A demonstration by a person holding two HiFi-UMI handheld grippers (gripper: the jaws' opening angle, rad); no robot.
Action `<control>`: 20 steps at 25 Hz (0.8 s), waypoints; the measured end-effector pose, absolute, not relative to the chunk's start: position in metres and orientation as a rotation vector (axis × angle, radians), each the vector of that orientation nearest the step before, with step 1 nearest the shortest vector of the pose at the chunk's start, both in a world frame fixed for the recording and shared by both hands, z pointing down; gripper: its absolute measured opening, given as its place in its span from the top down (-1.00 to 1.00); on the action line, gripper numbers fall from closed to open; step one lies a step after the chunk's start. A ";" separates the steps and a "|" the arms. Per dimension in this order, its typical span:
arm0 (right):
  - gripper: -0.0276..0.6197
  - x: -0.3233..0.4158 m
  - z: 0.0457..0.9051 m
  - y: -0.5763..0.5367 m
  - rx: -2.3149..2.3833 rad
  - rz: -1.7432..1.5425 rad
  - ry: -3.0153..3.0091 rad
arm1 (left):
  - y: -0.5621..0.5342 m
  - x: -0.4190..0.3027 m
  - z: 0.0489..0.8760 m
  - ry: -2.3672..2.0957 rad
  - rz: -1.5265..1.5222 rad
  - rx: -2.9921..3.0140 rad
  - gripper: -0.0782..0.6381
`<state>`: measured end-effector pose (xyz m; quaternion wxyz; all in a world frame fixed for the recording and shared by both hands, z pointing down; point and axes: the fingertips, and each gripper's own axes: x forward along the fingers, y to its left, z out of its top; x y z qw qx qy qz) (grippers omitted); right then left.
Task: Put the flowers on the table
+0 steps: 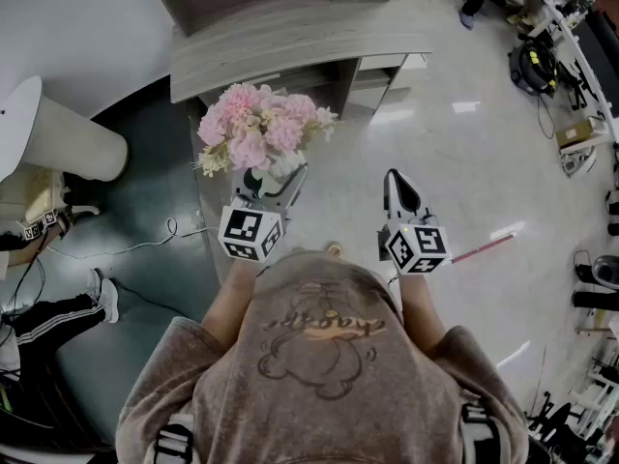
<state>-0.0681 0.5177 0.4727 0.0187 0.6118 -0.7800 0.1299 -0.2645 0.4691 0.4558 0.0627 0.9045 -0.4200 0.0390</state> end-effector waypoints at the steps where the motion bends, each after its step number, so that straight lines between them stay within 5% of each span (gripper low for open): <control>1: 0.96 -0.068 0.472 0.516 1.900 0.399 -2.422 | 0.468 -0.264 0.456 -1.271 0.118 2.736 -0.19; 12: 0.96 -0.054 0.482 0.529 1.931 0.408 -2.399 | 0.465 -0.263 0.462 -1.275 0.112 2.723 -0.19; 20: 0.96 0.021 0.479 0.486 1.888 0.398 -2.441 | 0.425 -0.190 0.454 -1.318 0.098 2.719 -0.19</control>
